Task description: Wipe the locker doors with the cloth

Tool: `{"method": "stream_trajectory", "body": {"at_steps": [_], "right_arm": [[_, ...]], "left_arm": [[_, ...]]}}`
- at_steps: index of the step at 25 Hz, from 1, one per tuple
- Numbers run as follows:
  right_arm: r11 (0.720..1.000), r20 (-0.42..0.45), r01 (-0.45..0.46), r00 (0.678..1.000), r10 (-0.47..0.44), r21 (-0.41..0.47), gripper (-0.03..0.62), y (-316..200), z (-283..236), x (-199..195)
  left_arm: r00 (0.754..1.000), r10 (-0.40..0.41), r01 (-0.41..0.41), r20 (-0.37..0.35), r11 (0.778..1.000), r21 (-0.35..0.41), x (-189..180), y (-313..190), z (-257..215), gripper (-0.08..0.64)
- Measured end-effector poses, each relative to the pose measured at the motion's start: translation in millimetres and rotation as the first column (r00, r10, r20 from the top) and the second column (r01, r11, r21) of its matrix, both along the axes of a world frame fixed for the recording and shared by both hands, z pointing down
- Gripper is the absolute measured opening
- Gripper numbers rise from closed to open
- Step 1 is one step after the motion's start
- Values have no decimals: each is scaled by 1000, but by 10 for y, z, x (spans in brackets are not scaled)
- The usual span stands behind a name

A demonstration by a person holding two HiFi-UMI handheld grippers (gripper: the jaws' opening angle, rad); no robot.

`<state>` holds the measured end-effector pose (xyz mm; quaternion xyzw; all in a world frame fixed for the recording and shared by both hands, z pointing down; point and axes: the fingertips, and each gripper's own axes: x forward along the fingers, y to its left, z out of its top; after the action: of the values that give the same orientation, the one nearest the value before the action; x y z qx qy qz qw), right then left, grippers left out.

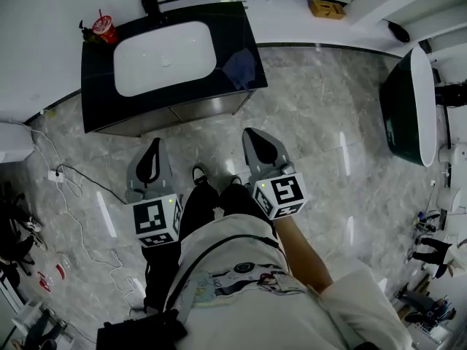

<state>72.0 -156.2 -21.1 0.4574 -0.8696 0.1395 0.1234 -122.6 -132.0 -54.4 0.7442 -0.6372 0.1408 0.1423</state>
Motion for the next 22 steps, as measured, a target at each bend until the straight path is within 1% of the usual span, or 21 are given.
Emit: {"method": "stream_trajectory", "body": {"at_steps": [4, 9, 13, 14, 18, 22], "right_arm": [[999, -44, 8, 999, -10, -51, 6, -297, 309, 72], [992, -111, 45, 992, -58, -119, 6, -838, 891, 176], [981, -203, 59, 975, -96, -183, 8, -1370, 1436, 308], [978, -221, 58, 970, -102, -201, 29, -1502, 1558, 332], [967, -278, 57, 952, -128, -248, 46, -1920, 1955, 437], [951, -311, 74, 935, -171, -300, 62, -2157, 2286, 502]], "left_arm": [[1000, -10, 10, 7, 1000, -29, 0, -159, 131, 0], [998, -60, 61, 25, 996, -60, 40, -297, 262, 0], [996, -77, 80, 34, 993, -90, 139, -374, 365, 0], [996, -78, 82, 37, 991, -103, 166, -395, 421, 0], [997, -71, 76, 38, 984, -159, 333, -484, 687, 0], [997, -63, 70, 39, 976, -208, 496, -638, 958, 0]]}}
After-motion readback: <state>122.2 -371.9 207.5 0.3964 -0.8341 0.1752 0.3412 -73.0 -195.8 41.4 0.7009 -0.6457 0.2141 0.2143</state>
